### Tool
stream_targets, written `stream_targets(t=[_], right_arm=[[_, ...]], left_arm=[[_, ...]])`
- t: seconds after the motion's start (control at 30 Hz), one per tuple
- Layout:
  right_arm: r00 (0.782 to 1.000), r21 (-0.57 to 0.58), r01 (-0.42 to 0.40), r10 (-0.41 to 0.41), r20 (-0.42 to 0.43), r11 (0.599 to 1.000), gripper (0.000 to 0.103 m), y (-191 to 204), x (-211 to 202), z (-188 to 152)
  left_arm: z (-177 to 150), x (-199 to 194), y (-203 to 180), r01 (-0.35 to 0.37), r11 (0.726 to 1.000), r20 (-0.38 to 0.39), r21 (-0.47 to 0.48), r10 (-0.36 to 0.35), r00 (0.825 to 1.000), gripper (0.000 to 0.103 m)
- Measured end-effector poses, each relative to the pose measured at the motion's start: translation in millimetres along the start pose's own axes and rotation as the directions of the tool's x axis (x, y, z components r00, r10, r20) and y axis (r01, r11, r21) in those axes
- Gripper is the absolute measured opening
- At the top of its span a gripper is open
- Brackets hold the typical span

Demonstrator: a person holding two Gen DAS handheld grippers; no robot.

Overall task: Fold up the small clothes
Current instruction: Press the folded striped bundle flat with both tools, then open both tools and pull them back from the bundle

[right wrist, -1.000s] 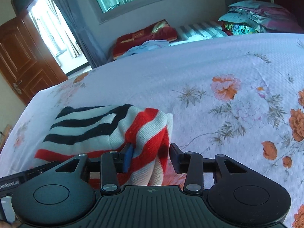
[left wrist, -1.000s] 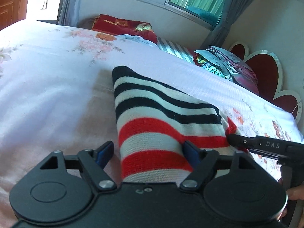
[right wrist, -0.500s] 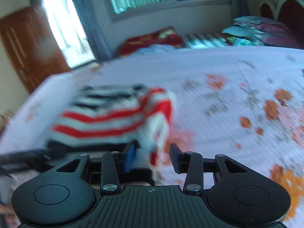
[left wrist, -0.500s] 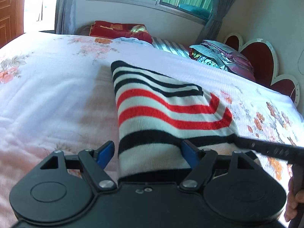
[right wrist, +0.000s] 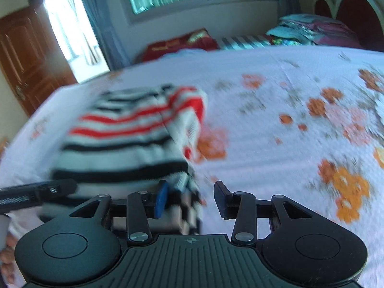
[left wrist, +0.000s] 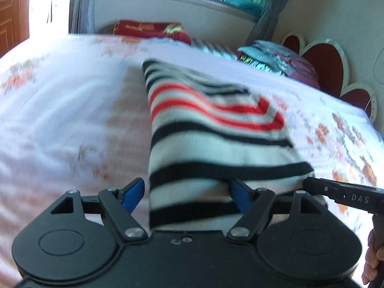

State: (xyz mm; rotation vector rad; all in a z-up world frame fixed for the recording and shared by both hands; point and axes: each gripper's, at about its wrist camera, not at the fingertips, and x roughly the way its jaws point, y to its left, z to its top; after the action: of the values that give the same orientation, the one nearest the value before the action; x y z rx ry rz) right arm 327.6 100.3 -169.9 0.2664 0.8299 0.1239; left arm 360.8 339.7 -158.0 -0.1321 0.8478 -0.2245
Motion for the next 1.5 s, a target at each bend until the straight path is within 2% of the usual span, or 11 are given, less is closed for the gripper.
stream_targets(t=[0.17, 0.3, 0.43, 0.53, 0.6, 0.73, 1.0, 1.13, 1.37, 1.43, 1.5], right_arm=[[1.0, 0.058, 0.01, -0.01, -0.009, 0.998, 0.042, -1.1, 0.5, -8.4], [0.999, 0.026, 0.04, -0.04, -0.014, 0.999, 0.042, 2.0, 1.0, -16.6], [0.996, -0.02, 0.094, -0.094, -0.002, 0.995, 0.058, 6.9, 7.6, -19.0], [0.996, 0.032, 0.09, -0.09, -0.01, 0.995, 0.06, 1.3, 8.5, -19.9], [0.996, 0.06, 0.09, -0.089, -0.015, 0.994, 0.06, -0.5, 7.9, -19.7], [0.993, 0.029, 0.114, -0.113, -0.014, 0.993, 0.06, 6.0, 7.6, -17.5], [0.991, 0.008, 0.131, -0.131, -0.019, 0.991, 0.066, 6.7, 10.9, -17.3], [0.992, 0.004, 0.126, -0.126, -0.025, 0.992, 0.067, 5.4, 11.1, -15.9], [0.991, -0.002, 0.125, -0.125, -0.038, 0.992, 0.069, 6.4, 8.1, -11.1], [0.99, -0.016, 0.138, -0.138, -0.038, 0.99, 0.076, 8.6, 6.2, -9.5], [0.985, -0.039, 0.164, -0.166, -0.045, 0.986, 0.083, 9.7, 9.2, -12.3]], left_arm=[[-4.2, 0.1, 4.8, 0.001, 1.0, -0.01, -0.012, -0.001, 1.0, 0.081], [-7.3, 0.1, 2.3, -0.002, 0.999, -0.009, 0.037, 0.002, 1.0, 0.08], [-6.9, 4.7, 7.9, 0.008, 1.0, -0.02, 0.002, -0.008, 1.0, 0.082], [-5.3, 1.4, 3.4, 0.0, 1.0, -0.017, 0.021, 0.001, 1.0, 0.082], [-4.0, -0.7, -0.7, -0.019, 0.999, -0.014, 0.039, 0.019, 1.0, 0.088], [-0.9, -2.4, -4.1, -0.034, 0.999, -0.04, 0.023, 0.035, 0.999, 0.092], [5.8, 5.8, -16.2, -0.188, 0.981, -0.12, 0.044, 0.192, 0.974, 0.103], [3.7, 5.2, -22.0, -0.214, 0.973, -0.094, 0.087, 0.222, 0.971, 0.103], [0.8, 1.1, -23.0, -0.233, 0.971, -0.076, 0.046, 0.236, 0.969, 0.102], [-0.4, -4.2, -25.0, -0.247, 0.968, -0.053, 0.051, 0.25, 0.967, 0.102], [-4.4, -10.6, -28.5, -0.308, 0.95, 0.005, 0.038, 0.308, 0.951, 0.102]])
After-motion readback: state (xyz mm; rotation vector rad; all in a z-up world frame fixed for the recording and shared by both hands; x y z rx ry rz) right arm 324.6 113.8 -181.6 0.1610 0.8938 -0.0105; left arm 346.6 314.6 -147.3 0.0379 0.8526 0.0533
